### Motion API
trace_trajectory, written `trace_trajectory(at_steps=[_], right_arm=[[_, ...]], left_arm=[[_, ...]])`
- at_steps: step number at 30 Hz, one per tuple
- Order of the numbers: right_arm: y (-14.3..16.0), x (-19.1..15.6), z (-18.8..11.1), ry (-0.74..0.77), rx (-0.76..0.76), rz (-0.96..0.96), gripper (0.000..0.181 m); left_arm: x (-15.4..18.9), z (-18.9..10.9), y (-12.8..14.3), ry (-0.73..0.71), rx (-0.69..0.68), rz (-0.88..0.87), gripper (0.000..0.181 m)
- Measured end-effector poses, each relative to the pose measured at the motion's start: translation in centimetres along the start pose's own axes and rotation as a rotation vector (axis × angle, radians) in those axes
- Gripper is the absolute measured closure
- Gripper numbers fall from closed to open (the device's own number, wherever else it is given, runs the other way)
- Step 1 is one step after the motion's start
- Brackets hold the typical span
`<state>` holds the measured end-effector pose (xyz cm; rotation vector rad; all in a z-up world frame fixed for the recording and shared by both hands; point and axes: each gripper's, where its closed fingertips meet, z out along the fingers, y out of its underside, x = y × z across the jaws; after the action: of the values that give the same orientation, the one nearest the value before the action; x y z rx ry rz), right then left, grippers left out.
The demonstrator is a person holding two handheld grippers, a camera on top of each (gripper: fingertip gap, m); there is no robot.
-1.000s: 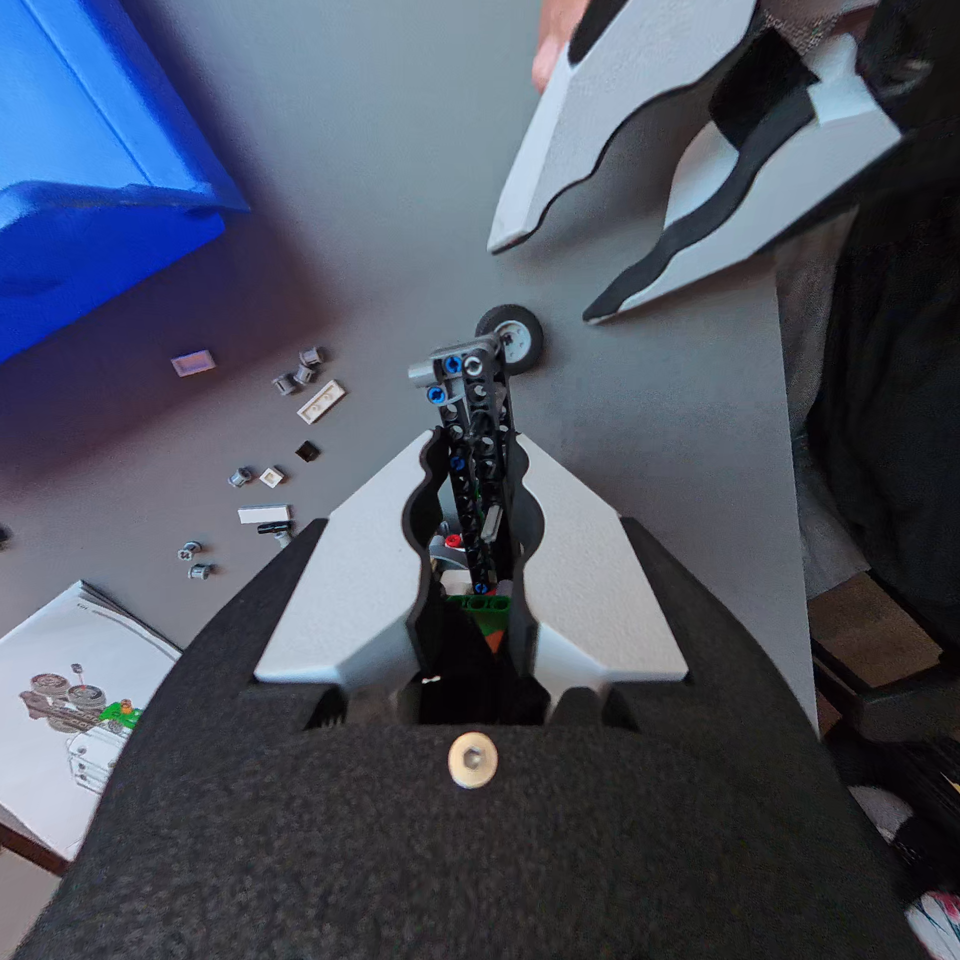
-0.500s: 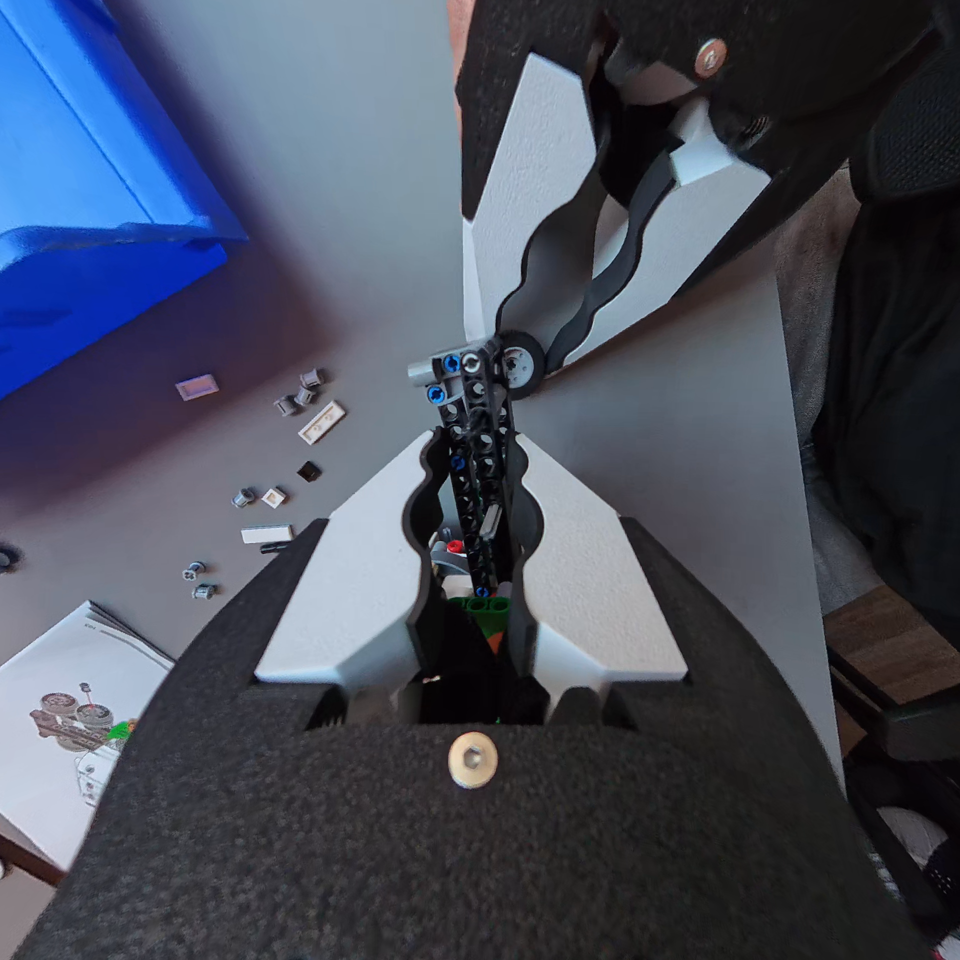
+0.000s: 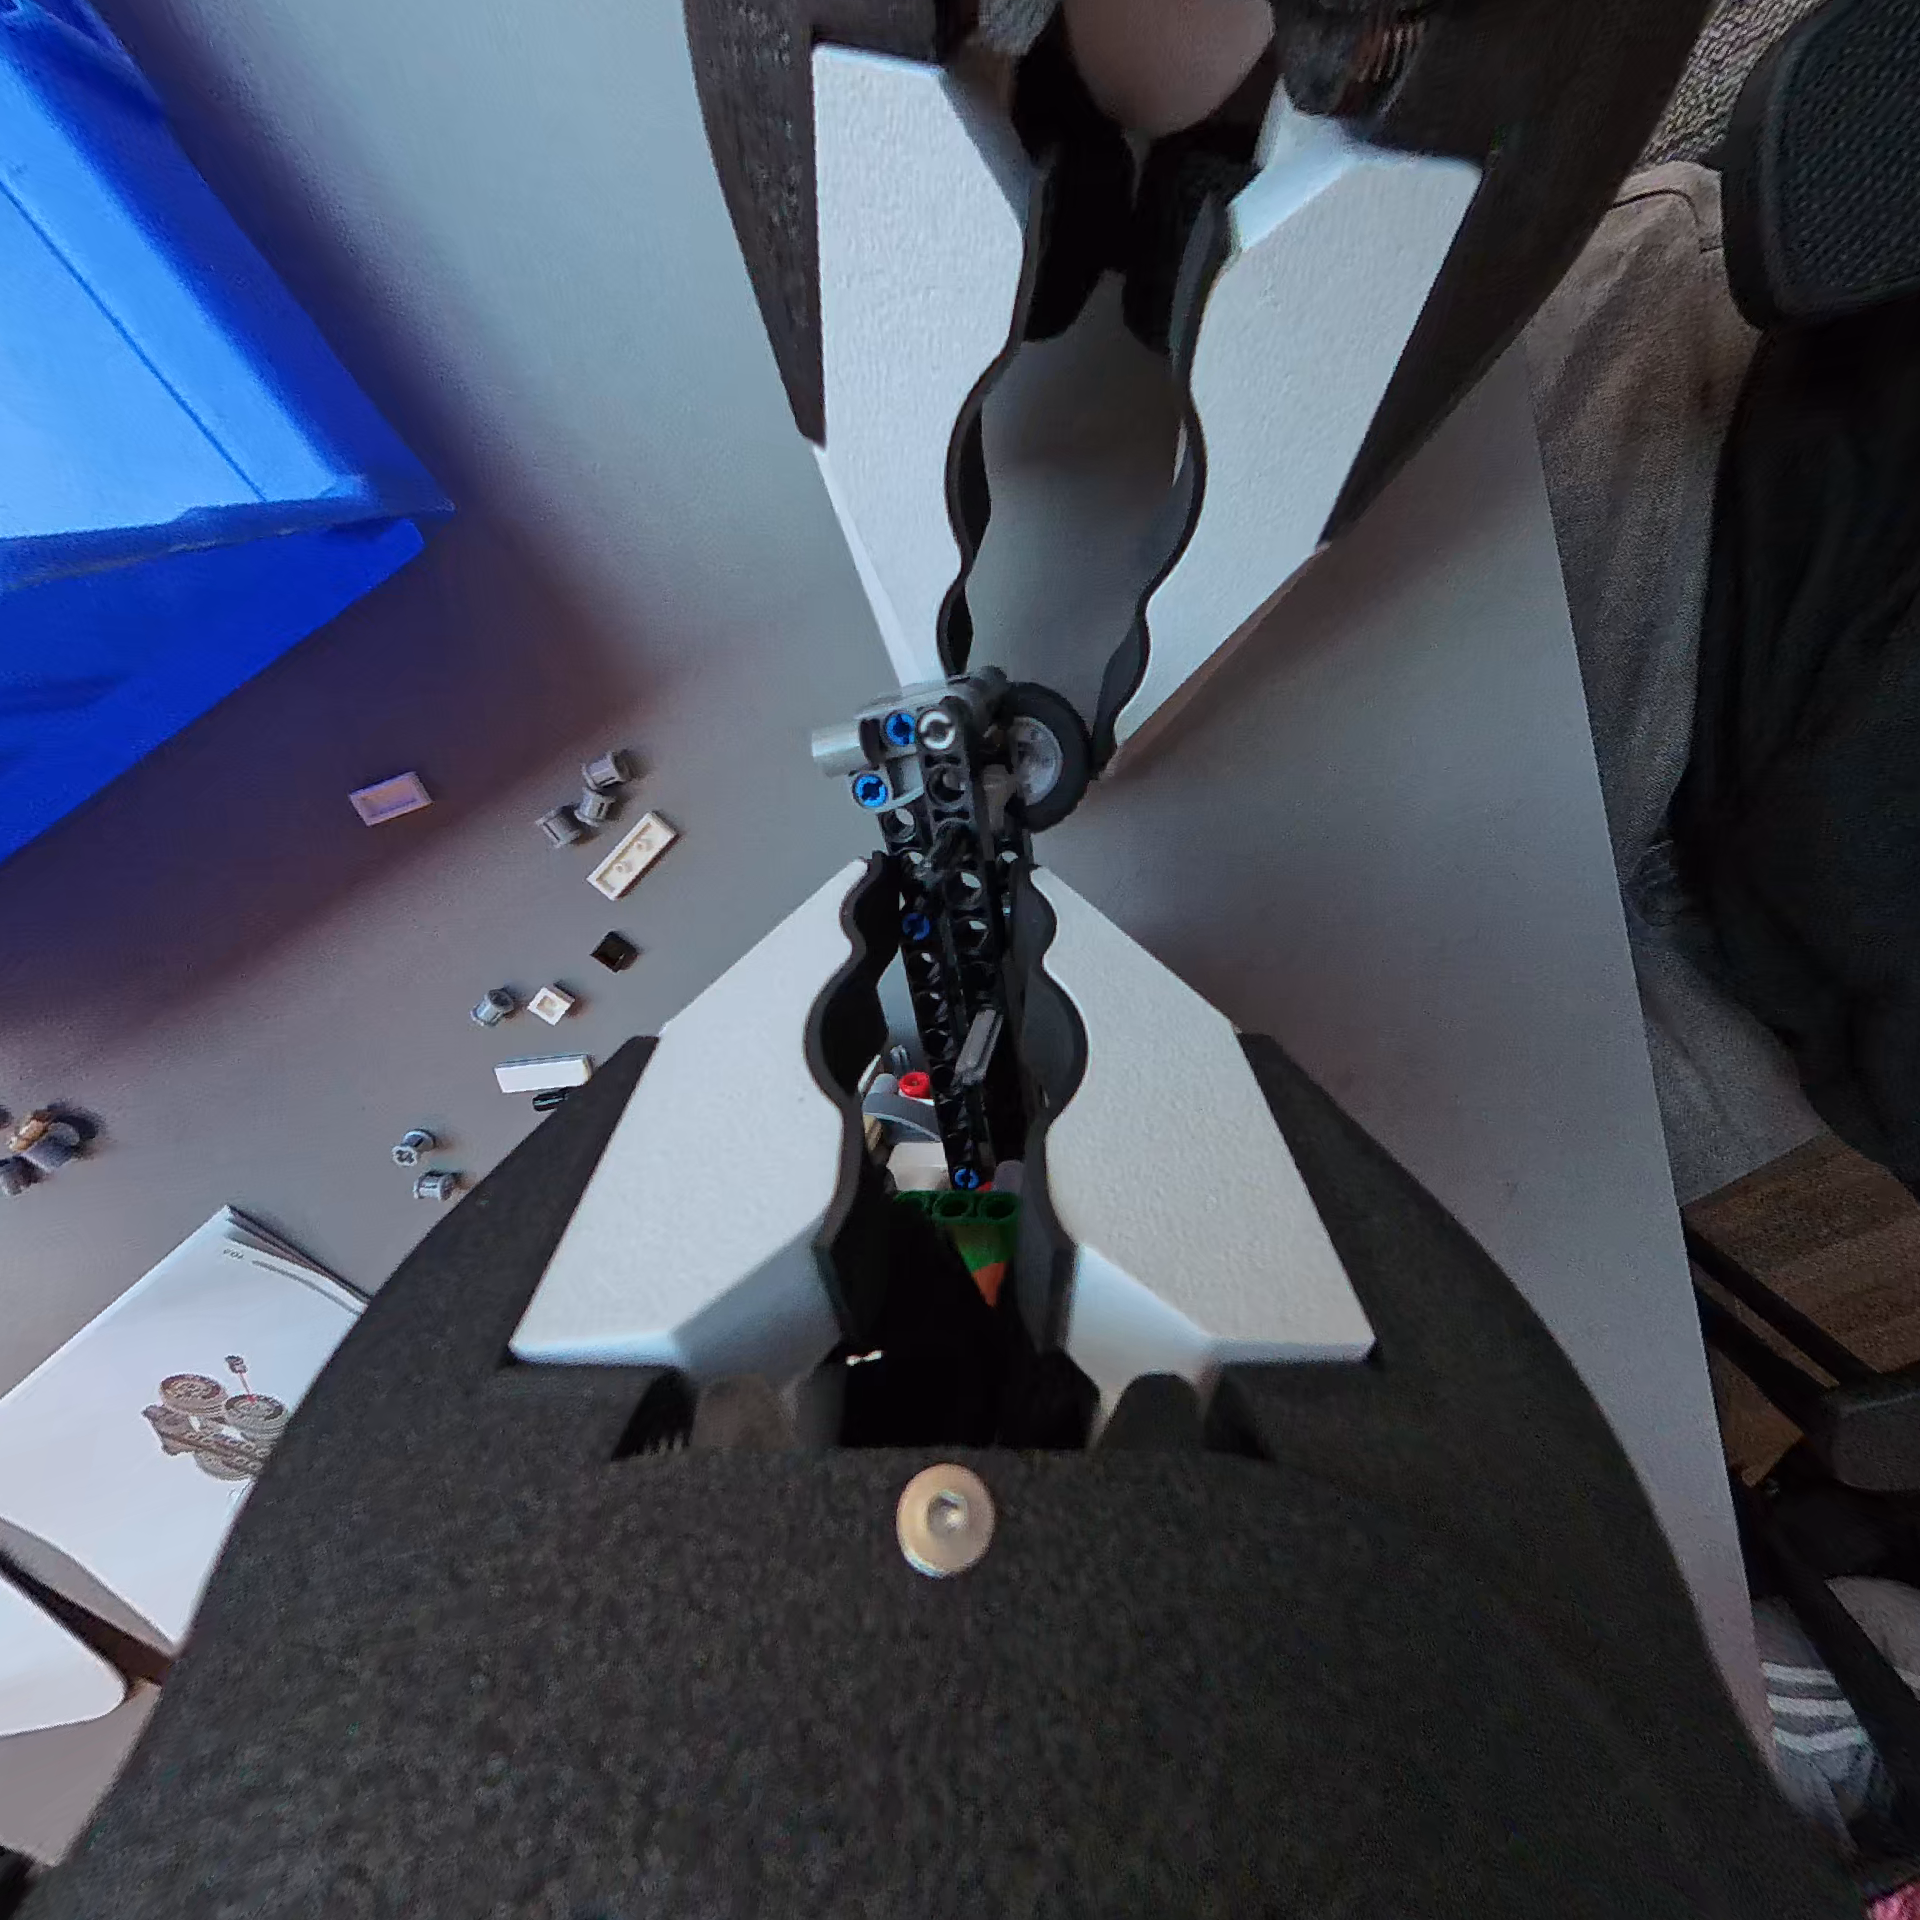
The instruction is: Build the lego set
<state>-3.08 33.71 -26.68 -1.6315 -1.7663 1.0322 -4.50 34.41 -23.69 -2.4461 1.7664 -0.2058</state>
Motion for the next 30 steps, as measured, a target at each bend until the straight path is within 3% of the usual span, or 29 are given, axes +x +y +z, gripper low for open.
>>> trace_trajectory(at_steps=[11,18,30], right_arm=[[-0.24,-0.12,-0.06,0.017,0.017,0.006,0.152],[-0.67,-0.59,-0.2,-0.064,0.038,0.049,0.153],[0.22,-0.65,0.19,-0.184,-0.032,0.279,0.153]], left_arm=[[-0.04,0.12,0.02,0.011,0.02,-0.008,0.161],[-0.15,-0.05,0.2,-0.024,0.006,0.026,0.166],[-0.17,0.69,-0.15,-0.105,0.038,0.085,0.163]])
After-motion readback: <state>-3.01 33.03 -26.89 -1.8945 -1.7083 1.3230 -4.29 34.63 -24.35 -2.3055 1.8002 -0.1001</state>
